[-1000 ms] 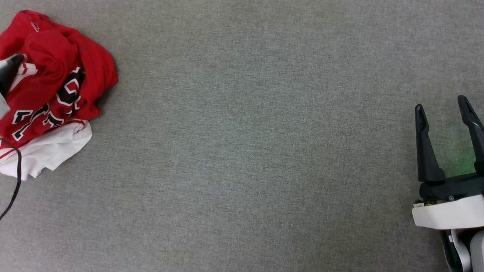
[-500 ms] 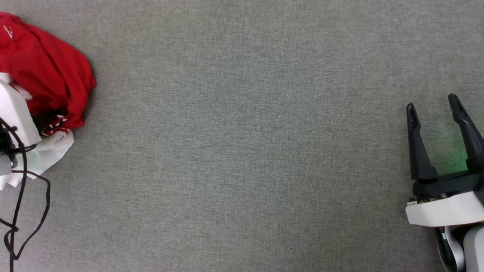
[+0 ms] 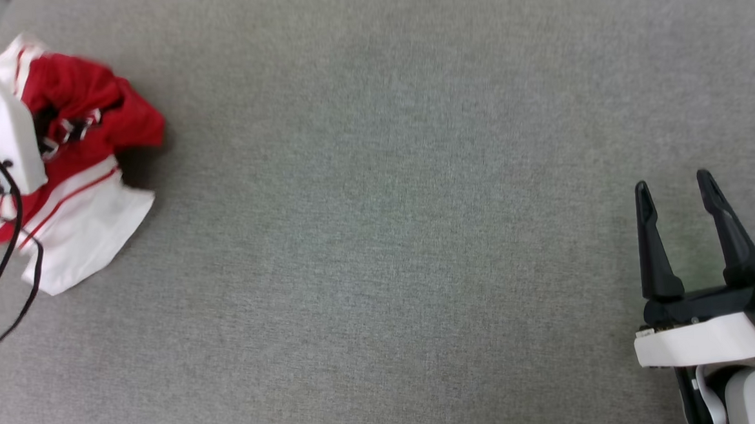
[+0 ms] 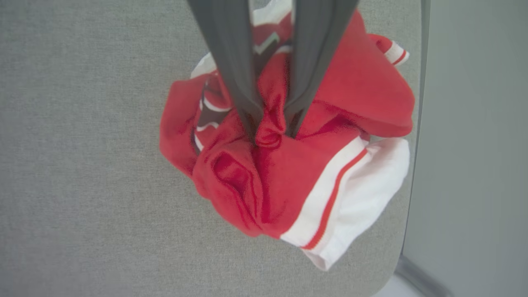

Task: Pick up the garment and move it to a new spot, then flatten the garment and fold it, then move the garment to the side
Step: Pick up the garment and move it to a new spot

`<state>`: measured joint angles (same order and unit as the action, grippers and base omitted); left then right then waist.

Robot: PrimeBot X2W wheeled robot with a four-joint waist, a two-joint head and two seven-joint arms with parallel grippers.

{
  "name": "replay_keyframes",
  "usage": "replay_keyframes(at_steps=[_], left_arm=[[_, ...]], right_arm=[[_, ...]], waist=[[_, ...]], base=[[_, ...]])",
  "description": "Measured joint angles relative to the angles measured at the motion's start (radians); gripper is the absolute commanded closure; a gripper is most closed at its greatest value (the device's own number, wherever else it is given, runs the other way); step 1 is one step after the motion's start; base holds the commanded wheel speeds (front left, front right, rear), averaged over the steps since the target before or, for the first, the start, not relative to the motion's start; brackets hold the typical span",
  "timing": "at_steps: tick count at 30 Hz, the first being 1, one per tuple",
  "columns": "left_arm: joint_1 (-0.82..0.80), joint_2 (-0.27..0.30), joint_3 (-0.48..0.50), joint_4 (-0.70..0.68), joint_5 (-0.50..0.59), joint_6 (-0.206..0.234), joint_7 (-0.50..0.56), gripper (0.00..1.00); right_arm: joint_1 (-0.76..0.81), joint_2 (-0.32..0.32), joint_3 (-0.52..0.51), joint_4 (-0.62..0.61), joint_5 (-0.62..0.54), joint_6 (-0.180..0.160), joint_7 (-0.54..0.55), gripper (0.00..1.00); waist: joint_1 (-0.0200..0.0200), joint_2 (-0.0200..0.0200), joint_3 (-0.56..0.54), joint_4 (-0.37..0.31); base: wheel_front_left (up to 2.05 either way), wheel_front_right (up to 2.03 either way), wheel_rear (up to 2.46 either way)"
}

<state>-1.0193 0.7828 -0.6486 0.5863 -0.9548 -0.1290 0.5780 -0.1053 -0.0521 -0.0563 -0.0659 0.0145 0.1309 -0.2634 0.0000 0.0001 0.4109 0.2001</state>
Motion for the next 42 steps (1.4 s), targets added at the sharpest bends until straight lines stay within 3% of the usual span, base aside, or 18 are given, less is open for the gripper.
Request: replay_keyframes(at_steps=[9, 17, 27, 30, 35, 42], left_arm=[[-0.117, 0.013, -0.173, -0.205, 0.038, 0.0, -0.034, 1.0], [-0.2, -0.063, -0.358, -0.355, 0.07, 0.0, -0.056, 1.0], [-0.271, -0.278, -0.612, -0.414, 0.091, 0.0, -0.156, 1.0], [-0.247, -0.354, -0.629, -0.396, 0.112, 0.0, -0.178, 1.0], [-0.061, -0.464, -0.635, -0.401, 0.266, 0.0, -0.085, 1.0], [0.151, -0.53, -0.633, -0.428, 0.335, 0.0, 0.001, 1.0]], right_arm=[[0.035, 0.0, -0.002, 0.016, 0.067, 0.0, 0.0, 0.0], [0.044, 0.001, 0.002, 0.018, 0.103, 0.0, 0.0, 0.0], [0.041, 0.0, -0.014, 0.023, 0.147, 0.0, 0.0, 0.0], [0.035, 0.0, -0.01, 0.024, 0.163, 0.0, 0.0, 0.0], [0.021, 0.0, -0.007, 0.025, 0.179, 0.0, 0.0, 0.0], [0.006, 0.0, -0.012, 0.027, 0.185, 0.0, 0.0, 0.0]], waist=[[-0.0001, 0.0, -0.111, -0.021], [-0.0003, 0.0, -0.145, -0.118], [-0.0001, 0.0, -0.129, -0.271], [-0.0001, 0.0, -0.111, -0.304], [-0.0001, 0.0, -0.075, -0.34], [0.0, 0.0, -0.035, -0.359]], base=[[0.0, 0.0, 0.0], [0.0, 0.0, 0.0], [0.0, 0.0, 0.0], [0.0, 0.0, 0.0], [0.0, 0.0, 0.0], [0.0, 0.0, 0.0]])
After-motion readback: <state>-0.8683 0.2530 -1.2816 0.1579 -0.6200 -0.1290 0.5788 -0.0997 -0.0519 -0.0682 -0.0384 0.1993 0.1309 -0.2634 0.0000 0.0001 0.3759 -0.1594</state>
